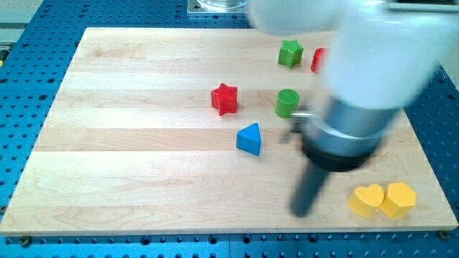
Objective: Place the triangle into the hexagon
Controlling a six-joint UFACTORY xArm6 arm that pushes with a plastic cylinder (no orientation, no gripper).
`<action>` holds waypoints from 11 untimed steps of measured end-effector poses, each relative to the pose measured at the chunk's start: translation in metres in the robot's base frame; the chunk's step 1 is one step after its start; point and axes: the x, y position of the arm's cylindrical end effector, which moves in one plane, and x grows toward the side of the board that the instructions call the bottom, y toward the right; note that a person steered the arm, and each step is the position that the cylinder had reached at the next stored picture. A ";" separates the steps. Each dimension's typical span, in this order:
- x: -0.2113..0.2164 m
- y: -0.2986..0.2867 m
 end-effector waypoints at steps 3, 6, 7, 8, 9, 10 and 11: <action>-0.101 -0.022; -0.112 -0.001; -0.114 0.088; -0.102 0.127; -0.116 0.136; -0.093 0.174; -0.048 0.177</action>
